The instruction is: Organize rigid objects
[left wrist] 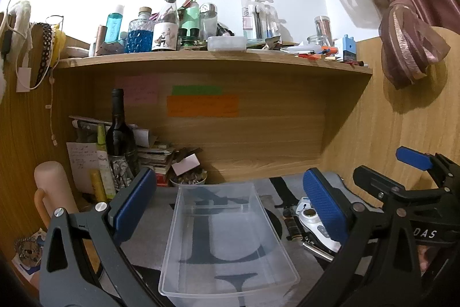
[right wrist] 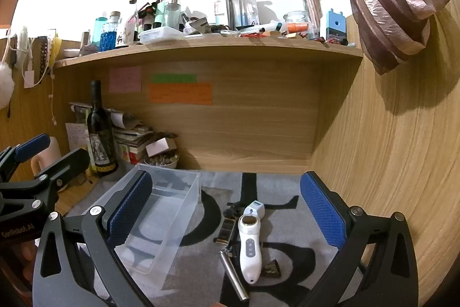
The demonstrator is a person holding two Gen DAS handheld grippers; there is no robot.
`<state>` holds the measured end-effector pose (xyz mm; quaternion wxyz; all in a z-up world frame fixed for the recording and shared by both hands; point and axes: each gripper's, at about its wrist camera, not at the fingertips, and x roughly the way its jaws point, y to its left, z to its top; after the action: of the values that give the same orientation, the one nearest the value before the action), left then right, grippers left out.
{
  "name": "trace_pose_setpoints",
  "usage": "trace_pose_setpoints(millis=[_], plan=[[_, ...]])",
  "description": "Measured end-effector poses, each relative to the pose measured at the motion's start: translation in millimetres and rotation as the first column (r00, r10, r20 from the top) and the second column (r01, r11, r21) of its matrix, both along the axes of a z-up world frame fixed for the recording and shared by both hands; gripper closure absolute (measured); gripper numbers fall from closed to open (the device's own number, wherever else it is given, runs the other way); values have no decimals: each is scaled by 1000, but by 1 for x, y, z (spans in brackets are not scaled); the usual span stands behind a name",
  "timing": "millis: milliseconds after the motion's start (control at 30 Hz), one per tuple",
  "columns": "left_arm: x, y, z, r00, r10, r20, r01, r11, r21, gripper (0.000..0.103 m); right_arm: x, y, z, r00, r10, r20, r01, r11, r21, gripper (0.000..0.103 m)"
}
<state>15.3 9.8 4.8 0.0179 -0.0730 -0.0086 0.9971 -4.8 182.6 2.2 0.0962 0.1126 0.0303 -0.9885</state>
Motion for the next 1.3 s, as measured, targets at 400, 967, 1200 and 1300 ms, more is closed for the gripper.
trace_pose_setpoints(millis=[400, 967, 1200, 1300], plan=[[1, 1, 1, 1000, 0, -5, 0, 1000, -2, 0, 2, 1, 0, 1000, 0, -2, 0, 1000, 0, 0], [3, 3, 0, 1000, -4, -8, 4, 1000, -7, 0, 2, 5, 0, 1000, -9, 5, 9, 1000, -6, 0], [-5, 0, -3, 1000, -11, 14, 11, 1000, -9, 0, -5, 4, -2, 1000, -10, 15, 10, 1000, -4, 0], [-13, -4, -7, 999, -21, 50, 22, 1000, -8, 0, -14, 4, -6, 999, -6, 44, 7, 1000, -11, 0]])
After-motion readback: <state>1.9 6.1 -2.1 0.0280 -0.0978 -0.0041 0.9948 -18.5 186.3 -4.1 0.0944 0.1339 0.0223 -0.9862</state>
